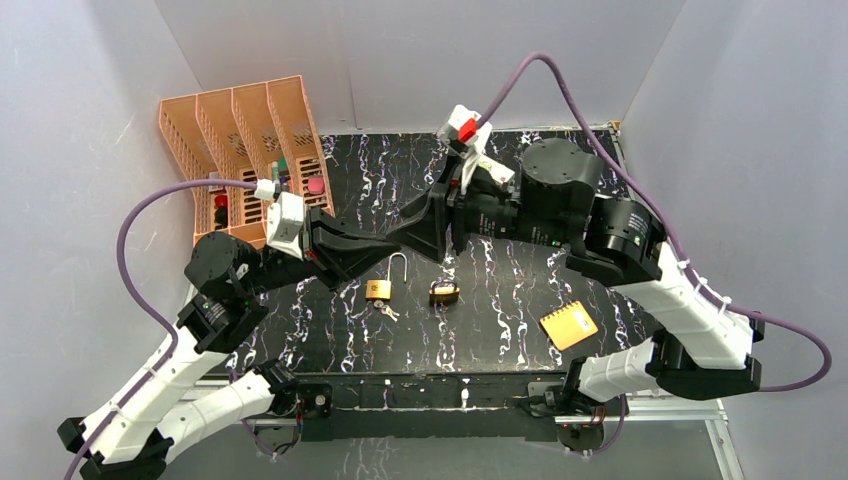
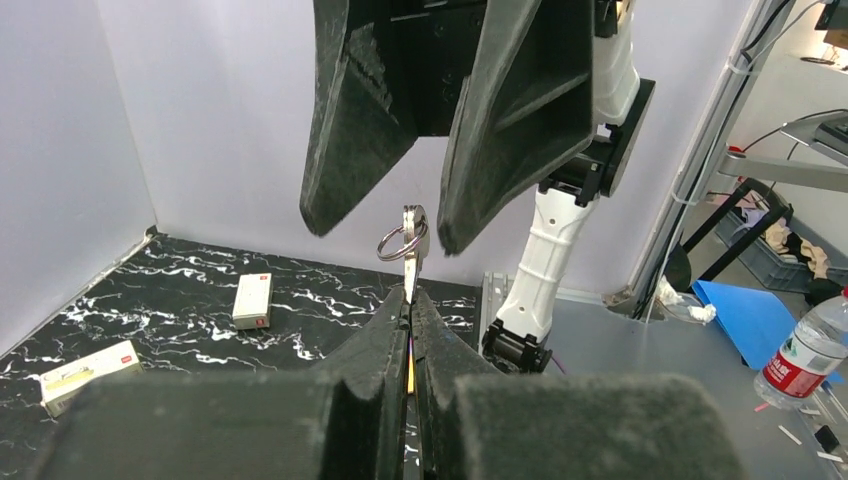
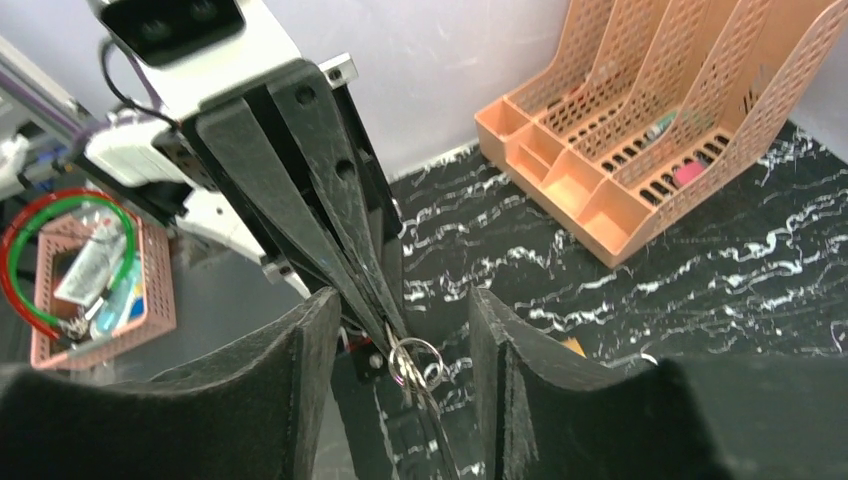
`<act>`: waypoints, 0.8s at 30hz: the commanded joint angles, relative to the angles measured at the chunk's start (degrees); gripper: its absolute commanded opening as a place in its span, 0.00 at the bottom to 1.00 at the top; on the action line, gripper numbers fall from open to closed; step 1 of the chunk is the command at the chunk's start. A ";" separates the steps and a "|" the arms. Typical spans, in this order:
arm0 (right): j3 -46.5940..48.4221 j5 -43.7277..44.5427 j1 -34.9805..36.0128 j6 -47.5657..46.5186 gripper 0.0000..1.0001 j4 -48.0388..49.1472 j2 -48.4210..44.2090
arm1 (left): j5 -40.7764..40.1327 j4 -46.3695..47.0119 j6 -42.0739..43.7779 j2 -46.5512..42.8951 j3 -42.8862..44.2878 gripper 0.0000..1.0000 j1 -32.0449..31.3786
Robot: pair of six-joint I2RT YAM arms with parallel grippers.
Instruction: Unlock with the key
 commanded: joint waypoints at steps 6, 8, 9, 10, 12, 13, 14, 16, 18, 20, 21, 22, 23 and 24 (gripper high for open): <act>8.77 -0.12 -0.03 -7.03 0.54 -13.89 2.52 | 1.65 -2.96 1.53 -1.60 3.16 0.00 0.21; 10.34 -0.33 -0.03 -7.90 0.54 -16.39 3.57 | 1.75 -3.33 1.53 -1.62 3.23 0.00 0.19; 10.69 -0.25 -0.03 -8.20 0.52 -17.06 4.02 | 1.76 -3.45 1.53 -1.60 3.25 0.00 0.20; 10.72 0.18 -0.03 -8.26 0.48 -17.13 3.98 | 1.82 -3.46 1.55 -1.50 3.26 0.00 0.16; 8.69 0.55 -0.05 -8.18 0.42 -15.13 2.88 | 1.83 -3.42 1.40 -1.35 3.32 0.00 0.21; 7.65 0.38 -0.03 -8.18 0.39 -13.93 2.30 | 1.91 -3.46 1.32 -1.25 3.33 0.00 0.21; 7.01 0.20 -0.03 -8.10 0.36 -13.03 2.02 | 1.98 -3.46 1.22 -1.06 3.31 0.00 0.21; 6.35 -0.39 -0.03 -8.04 0.33 -12.34 2.00 | 2.07 -3.39 0.93 -0.74 3.37 0.00 0.21; 6.23 -1.10 -0.03 -8.00 0.35 -12.47 2.54 | 2.17 -3.33 0.91 -0.57 3.58 0.00 0.15; 5.56 -1.09 -0.03 -7.65 0.33 -12.01 2.35 | 2.31 -3.29 0.94 -0.33 3.83 0.00 0.21; 4.62 -1.11 -0.03 -7.46 0.29 -10.64 1.87 | 2.30 -3.29 0.96 -0.33 3.93 0.00 0.19; 3.74 -1.17 -0.03 -7.22 0.24 -9.64 1.32 | 2.29 -3.29 0.99 -0.25 3.88 0.00 0.18; 2.83 -1.11 -0.03 -6.88 0.18 -8.85 0.89 | 2.20 -3.29 0.94 -0.22 3.94 0.00 0.17; 0.27 -0.09 -0.03 -5.45 0.05 -5.97 -0.70 | 1.30 -3.17 0.31 -0.25 3.54 0.00 0.20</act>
